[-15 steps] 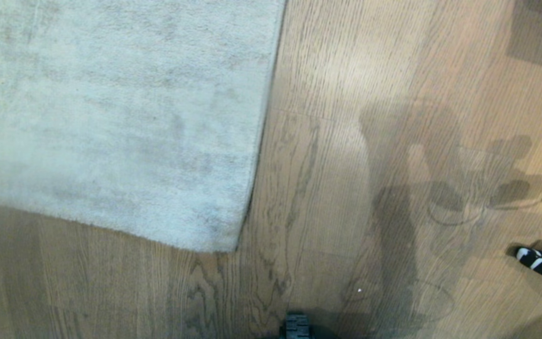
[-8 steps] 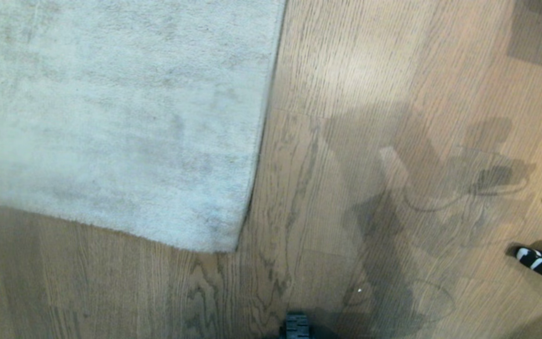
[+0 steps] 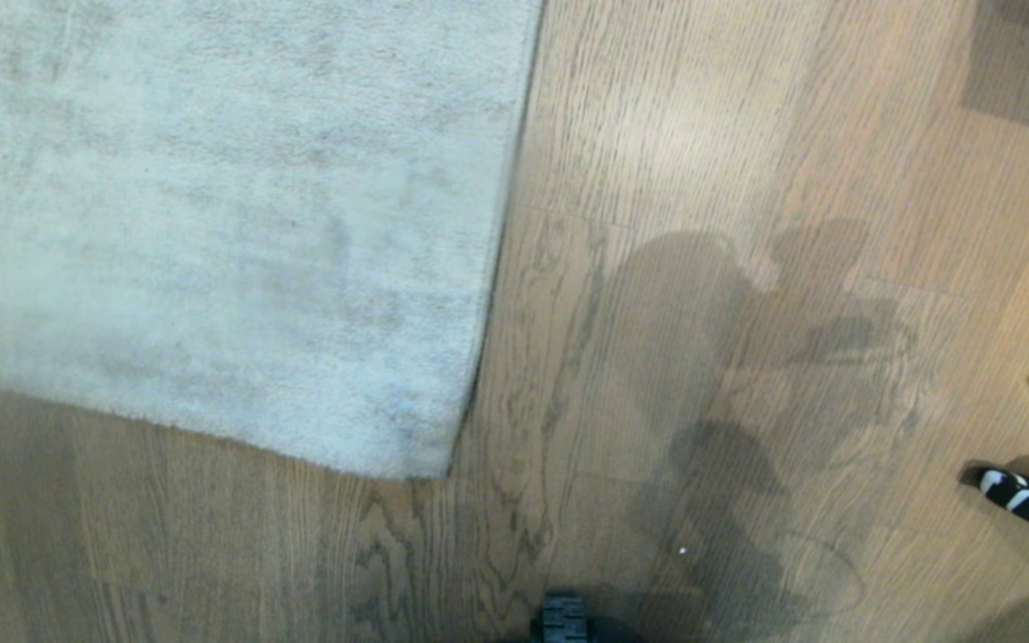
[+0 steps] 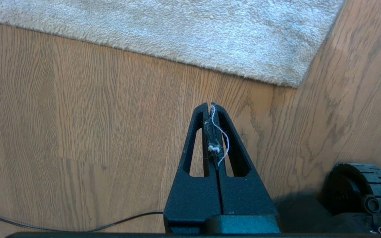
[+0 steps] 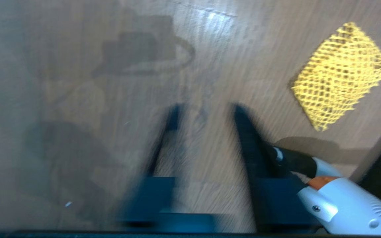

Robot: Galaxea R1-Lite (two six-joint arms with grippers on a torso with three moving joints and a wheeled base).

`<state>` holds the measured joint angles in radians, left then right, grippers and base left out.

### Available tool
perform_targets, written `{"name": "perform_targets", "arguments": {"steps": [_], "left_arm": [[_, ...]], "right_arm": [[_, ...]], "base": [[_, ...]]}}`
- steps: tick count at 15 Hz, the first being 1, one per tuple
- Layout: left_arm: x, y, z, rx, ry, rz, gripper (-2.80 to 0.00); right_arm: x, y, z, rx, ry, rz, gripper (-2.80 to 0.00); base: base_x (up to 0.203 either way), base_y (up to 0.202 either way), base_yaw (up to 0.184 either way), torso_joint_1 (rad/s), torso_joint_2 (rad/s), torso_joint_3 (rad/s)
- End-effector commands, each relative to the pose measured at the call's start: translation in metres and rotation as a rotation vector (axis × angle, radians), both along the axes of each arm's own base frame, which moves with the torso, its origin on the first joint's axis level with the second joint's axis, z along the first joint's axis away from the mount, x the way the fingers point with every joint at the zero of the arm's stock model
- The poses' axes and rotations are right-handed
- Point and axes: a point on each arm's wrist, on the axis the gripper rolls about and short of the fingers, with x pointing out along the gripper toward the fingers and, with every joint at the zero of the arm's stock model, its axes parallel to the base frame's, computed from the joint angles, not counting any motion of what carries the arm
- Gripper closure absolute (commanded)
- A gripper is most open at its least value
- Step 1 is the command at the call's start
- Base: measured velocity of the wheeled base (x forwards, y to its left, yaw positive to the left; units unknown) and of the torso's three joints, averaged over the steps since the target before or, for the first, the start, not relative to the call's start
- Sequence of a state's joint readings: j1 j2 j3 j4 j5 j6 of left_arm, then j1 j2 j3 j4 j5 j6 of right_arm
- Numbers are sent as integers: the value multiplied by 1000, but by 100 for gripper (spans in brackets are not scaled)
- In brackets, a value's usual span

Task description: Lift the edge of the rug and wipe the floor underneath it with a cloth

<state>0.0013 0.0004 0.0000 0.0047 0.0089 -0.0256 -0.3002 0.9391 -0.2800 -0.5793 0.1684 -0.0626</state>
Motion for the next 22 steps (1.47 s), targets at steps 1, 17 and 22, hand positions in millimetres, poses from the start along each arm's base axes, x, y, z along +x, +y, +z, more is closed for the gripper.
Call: {"name": "perform_targets", "arguments": {"steps": [1, 17, 22], "left_arm": [[0, 0, 0, 0, -1, 1, 0], [0, 0, 0, 0, -1, 1, 0], [0, 0, 0, 0, -1, 1, 0]], "right_arm": [[-25, 15, 5, -22, -77, 68, 0], [-131, 30, -111, -19, -2, 160, 0], [-131, 29, -111, -1, -27, 137, 0]], "base": [[0, 0, 0, 0, 0, 0], [0, 0, 0, 0, 0, 0], [0, 0, 0, 0, 0, 0]]}}
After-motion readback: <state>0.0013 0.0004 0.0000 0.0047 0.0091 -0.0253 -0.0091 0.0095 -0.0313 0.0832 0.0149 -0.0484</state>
